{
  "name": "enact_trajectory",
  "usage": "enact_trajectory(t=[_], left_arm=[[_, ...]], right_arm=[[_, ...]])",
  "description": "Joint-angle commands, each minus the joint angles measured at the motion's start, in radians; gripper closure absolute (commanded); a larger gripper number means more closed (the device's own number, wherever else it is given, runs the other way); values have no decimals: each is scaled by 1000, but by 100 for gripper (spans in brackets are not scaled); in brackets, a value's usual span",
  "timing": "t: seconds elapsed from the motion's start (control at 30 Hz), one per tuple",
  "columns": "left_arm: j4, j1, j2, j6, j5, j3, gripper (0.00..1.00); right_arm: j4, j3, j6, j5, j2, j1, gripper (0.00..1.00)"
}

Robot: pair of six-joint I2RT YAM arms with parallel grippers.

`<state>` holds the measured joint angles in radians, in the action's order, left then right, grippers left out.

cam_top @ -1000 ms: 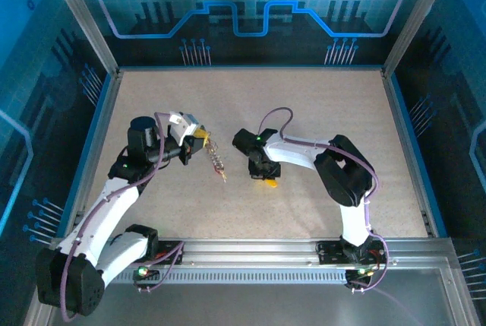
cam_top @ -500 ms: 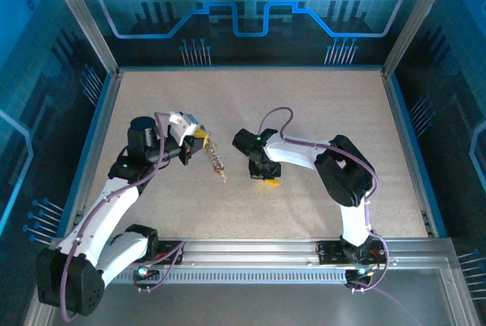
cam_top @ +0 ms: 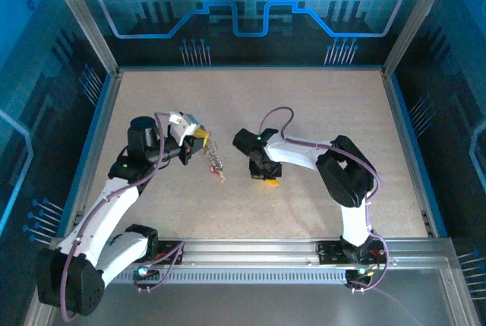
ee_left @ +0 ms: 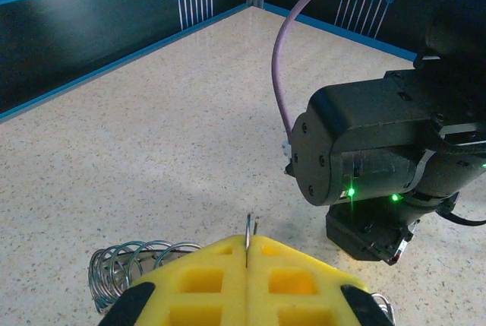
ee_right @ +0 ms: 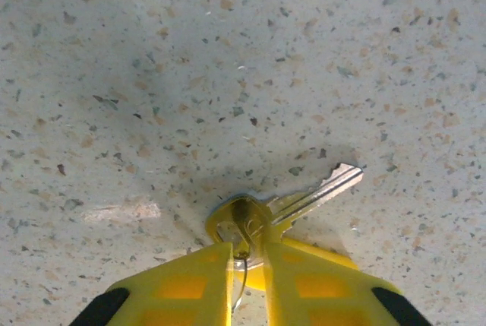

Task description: Put the keys on the keyring

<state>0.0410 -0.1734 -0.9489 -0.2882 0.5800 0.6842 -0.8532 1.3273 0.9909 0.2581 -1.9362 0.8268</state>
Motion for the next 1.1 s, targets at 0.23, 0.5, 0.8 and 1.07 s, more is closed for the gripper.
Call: enact_trajectory(t=[0.23, 0.5, 0.8, 1.07], left_arm=[[-29, -6, 5, -3, 11, 41, 100], [-27, -6, 9, -6, 11, 41, 100], [-26, -6, 11, -5, 9, 41, 100], [-26, -6, 9, -5, 11, 40, 100]], right_arm=[[-22, -20, 11, -21, 18, 14, 79], [-17, -19, 10, -43, 3, 12, 79], [-15, -22, 9, -45, 2, 10, 88], [-6, -29, 11, -57, -3, 4, 85]])
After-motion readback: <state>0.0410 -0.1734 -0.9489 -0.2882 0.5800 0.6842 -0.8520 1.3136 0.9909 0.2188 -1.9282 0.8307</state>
